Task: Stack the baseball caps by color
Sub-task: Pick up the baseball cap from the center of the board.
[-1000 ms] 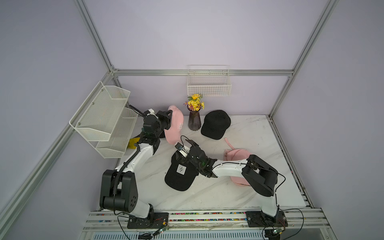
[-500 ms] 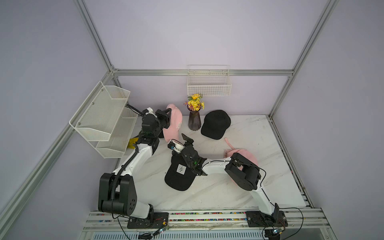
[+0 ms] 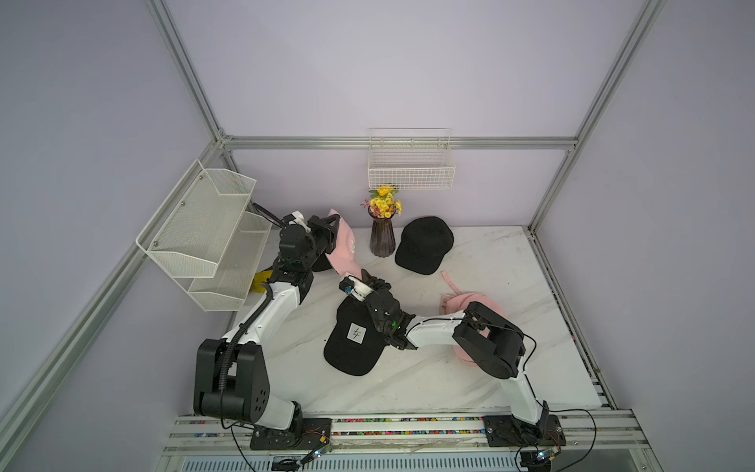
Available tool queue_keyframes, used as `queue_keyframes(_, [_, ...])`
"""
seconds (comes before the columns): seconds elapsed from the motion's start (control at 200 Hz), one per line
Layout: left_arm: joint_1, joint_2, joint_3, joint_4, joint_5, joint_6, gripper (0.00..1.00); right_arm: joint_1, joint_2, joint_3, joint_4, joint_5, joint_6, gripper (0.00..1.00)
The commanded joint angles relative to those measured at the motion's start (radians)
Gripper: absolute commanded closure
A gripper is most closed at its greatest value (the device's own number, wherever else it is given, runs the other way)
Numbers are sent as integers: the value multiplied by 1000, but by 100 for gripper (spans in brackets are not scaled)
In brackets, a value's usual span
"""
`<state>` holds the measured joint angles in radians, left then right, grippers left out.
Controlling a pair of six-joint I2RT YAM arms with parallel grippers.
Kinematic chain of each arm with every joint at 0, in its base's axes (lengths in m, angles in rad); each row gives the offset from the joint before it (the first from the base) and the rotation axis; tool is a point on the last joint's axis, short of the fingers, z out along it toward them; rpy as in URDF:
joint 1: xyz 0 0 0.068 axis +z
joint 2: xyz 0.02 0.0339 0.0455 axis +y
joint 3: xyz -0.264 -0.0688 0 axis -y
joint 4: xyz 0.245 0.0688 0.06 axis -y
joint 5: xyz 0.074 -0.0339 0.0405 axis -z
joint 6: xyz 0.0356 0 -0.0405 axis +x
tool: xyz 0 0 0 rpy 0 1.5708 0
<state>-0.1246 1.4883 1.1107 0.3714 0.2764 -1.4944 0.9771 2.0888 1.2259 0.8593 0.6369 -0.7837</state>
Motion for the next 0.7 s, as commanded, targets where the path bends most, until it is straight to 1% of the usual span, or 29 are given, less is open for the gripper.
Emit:
queue_keyframes(0.0, [-26, 13, 57, 52, 136, 63, 100, 12, -104, -51, 16, 40, -35, 100])
queue_keyframes(0.115, [-46, 29, 46, 75, 212, 88, 100, 20, -229, -142, -12, 75, -72, 100])
queue_keyframes(0.25, [-86, 41, 34, 131, 249, 89, 100, 29, -421, -201, -230, 107, -51, 100])
queue_keyframes(0.395, [-164, 63, 56, 165, 259, 79, 100, 55, -632, -181, -656, 164, 1, 100])
queue_keyframes(0.465, [-206, 79, 60, 174, 239, 77, 100, 68, -710, -145, -868, 187, 67, 100])
queue_keyframes(0.505, [-226, 93, 57, 183, 222, 71, 100, 76, -764, -107, -1021, 187, 116, 100])
queue_keyframes(0.61, [-273, 145, 32, 274, 180, 10, 100, 105, -804, 18, -1400, 188, 250, 100])
queue_keyframes(0.695, [-320, 200, 46, 339, 178, -28, 100, 136, -799, 106, -1638, 232, 323, 100])
